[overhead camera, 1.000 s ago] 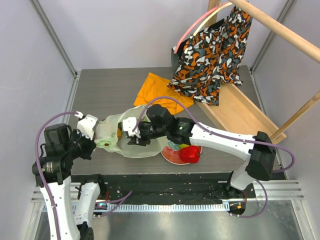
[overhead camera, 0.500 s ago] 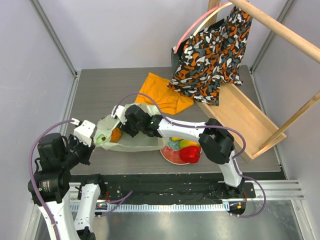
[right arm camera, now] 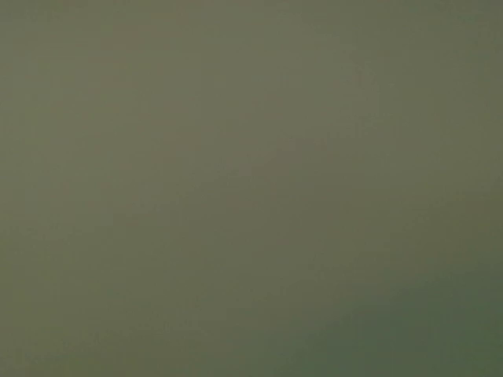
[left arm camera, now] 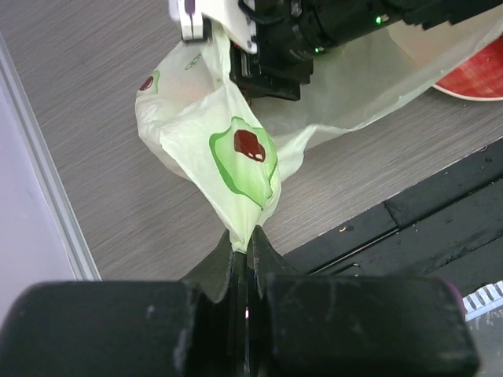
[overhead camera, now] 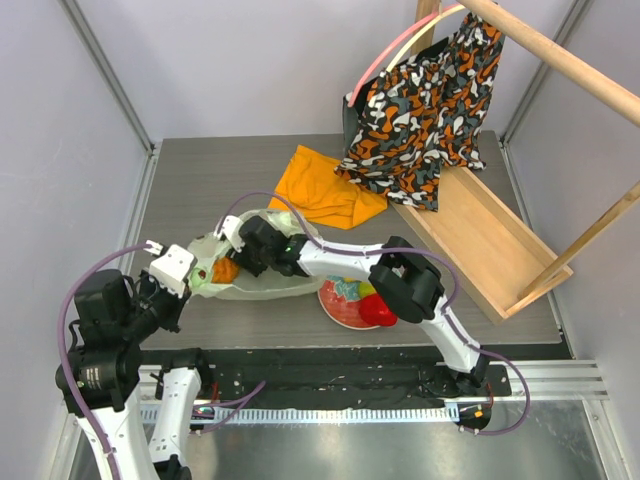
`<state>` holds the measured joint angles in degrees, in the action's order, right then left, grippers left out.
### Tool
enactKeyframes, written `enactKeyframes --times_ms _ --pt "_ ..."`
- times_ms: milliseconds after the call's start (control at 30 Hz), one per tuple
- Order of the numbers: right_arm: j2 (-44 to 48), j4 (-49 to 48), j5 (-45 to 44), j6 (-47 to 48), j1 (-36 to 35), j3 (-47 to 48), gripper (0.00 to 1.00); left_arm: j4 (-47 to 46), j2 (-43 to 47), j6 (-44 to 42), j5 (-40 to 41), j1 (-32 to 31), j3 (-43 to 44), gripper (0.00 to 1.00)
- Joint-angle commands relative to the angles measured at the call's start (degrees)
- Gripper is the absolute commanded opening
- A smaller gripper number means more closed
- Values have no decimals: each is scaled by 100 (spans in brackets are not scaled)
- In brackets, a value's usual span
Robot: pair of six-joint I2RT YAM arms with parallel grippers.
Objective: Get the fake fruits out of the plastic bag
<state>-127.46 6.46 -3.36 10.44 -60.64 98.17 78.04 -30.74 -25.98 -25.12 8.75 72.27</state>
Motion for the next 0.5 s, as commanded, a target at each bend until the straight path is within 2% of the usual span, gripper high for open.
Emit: enactKeyframes --times_ms 0,33,133,200,367,467 --pt "-95 -198 -130 229 -62 220 40 1354 42 -92 -107 21 182 0" --pt "-95 -232 -96 335 -70 194 25 1345 51 -83 -98 21 147 0" --pt "54 -364 -16 765 -79 80 1 1249 68 -4 -72 21 25 0" --pt "413 -417 133 942 -62 -25 1 1109 68 75 -36 21 -37 0" --pt "1590 -557 1168 1408 -53 -719 1 740 103 242 280 30 -266 0" --pt "2294 -462 1372 1610 -79 -1089 1 477 112 277 464 12 -441 0"
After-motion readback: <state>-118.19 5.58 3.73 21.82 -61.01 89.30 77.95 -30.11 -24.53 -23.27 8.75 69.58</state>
